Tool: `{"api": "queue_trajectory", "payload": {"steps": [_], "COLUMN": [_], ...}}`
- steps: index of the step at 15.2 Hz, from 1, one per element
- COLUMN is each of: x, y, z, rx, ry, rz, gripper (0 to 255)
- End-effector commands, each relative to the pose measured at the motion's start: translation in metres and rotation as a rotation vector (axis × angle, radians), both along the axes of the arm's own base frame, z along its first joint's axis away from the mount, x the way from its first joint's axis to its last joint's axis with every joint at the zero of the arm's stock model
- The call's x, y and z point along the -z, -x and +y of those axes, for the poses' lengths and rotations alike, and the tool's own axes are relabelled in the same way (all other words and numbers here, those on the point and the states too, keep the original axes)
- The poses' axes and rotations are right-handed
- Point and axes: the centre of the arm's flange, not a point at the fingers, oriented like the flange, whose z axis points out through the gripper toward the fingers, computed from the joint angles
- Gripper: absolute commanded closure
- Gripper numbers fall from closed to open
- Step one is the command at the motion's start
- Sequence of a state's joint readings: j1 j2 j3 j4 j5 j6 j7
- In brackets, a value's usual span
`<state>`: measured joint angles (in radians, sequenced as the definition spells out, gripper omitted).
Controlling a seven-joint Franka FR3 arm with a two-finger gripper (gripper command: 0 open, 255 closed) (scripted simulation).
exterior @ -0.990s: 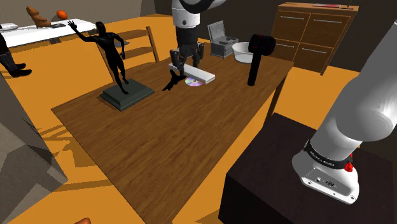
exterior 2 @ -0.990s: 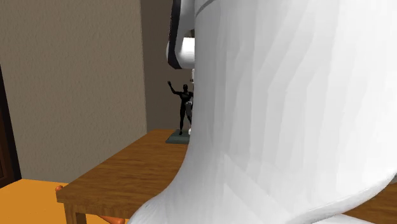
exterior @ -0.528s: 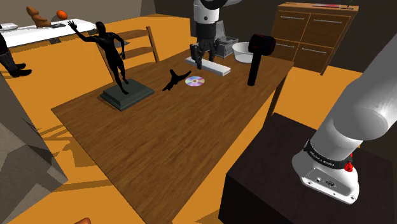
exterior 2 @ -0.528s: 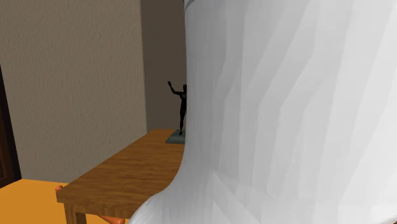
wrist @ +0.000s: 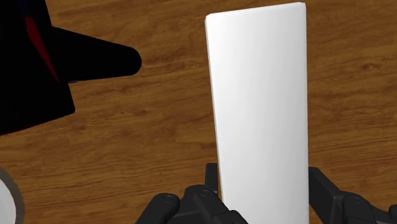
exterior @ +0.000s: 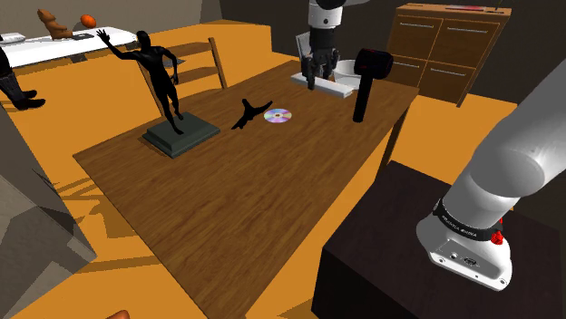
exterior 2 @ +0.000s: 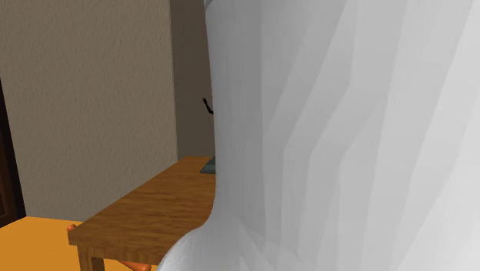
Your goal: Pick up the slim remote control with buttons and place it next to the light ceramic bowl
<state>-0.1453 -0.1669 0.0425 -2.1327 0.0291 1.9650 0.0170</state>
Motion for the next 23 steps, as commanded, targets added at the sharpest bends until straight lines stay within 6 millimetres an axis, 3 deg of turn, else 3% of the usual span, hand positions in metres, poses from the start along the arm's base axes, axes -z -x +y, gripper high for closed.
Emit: {"api": "queue_trajectory", "payload": {"steps": [1, 15, 23], "x": [-0.002, -0.002, 0.040], "y": [0.004, 0.037, 0.037], "z": [-0.027, -0.211, -0.211], "rx": [-0.002, -0.002, -0.002], "ry": [0.000, 0.000, 0.000], "rz": [0.000, 0.000, 0.000], "gripper": [255, 255, 255]}}
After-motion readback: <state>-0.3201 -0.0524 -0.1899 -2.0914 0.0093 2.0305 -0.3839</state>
